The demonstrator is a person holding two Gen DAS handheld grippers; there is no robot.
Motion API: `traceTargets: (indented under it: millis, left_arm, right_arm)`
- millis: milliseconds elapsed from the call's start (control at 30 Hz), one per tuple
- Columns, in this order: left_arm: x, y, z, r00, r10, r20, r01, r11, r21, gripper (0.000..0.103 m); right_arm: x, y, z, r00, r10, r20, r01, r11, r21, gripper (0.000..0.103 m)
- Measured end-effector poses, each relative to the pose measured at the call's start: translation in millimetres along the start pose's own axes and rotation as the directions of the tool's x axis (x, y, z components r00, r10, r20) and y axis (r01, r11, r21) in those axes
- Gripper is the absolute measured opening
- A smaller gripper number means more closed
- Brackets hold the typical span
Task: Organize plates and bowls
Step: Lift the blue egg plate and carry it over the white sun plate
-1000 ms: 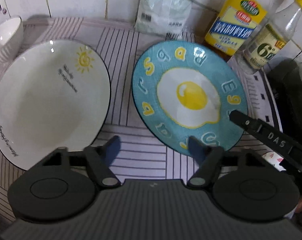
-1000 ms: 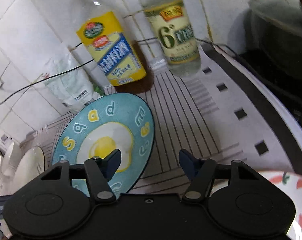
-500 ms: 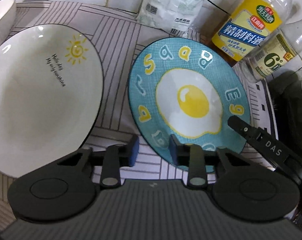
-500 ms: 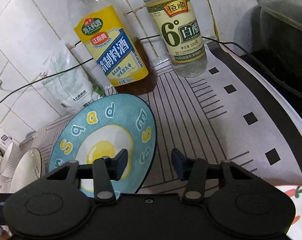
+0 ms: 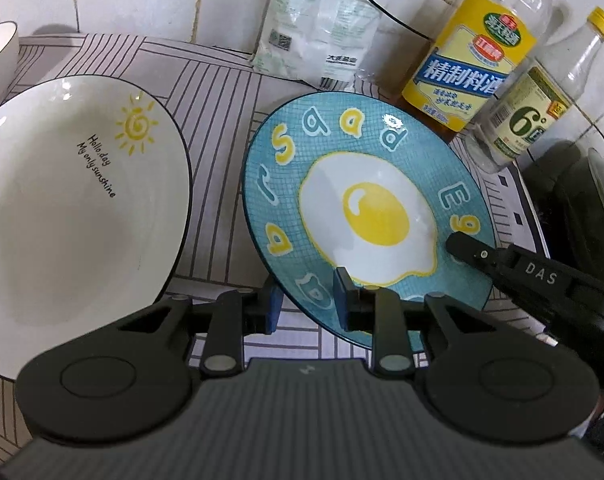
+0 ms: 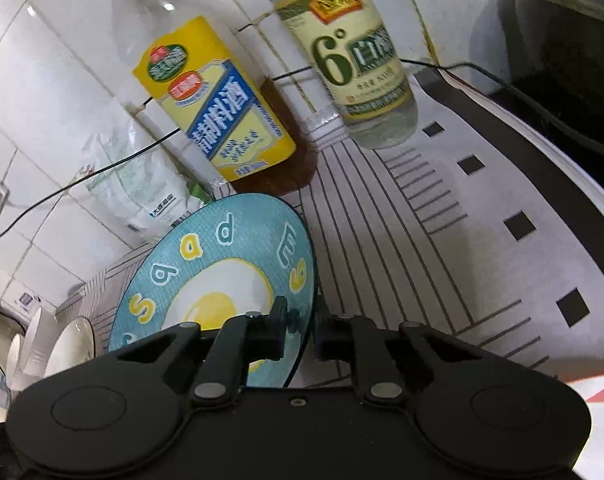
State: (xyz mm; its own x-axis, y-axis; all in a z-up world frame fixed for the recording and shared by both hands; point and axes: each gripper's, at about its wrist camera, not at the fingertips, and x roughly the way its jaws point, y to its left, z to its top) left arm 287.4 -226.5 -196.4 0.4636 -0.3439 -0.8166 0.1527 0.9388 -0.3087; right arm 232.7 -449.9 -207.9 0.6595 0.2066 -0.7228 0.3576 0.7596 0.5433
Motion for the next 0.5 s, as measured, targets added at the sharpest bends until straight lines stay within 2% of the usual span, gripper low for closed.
traceTargets:
  millis: [100,200,267,367,500]
  left_arm:
    - [-4,0,5,1.0,0.01,-0.013,-0.01,1.0,0.02,0.026]
    - [-17,-8,6,0.998,0.051,0.037,-0.055,0.992,0.11,0.026]
    - [-23,-12,5,0.995,0.076,0.058,-0.084,0.986,0.141,0.026]
    - [-29,-6,5,0.997,0.065,0.034,-0.069,0.988,0.138,0.026]
    - [-44,-2,1,0.997,0.063,0.042,-0.069,0.985,0.16,0.026]
  right_arm:
    - [-4,3,-1,1.0,0.004,0.004,-0.004,1.0,-0.02,0.015]
    - [-13,9,-2,1.0,0.019,0.012,-0.018,0.998,-0.063,0.015]
    - [-15,19,-4,1.0,-0.011,-0.001,0.011,0.994,-0.11,0.016]
    - [-18,22,-7,1.0,0.0,-0.008,-0.001,0.995,-0.103,0.016]
    - [-27,29,-15,1.0,0.006,0.002,-0.005,0.994,-0.114,0.017]
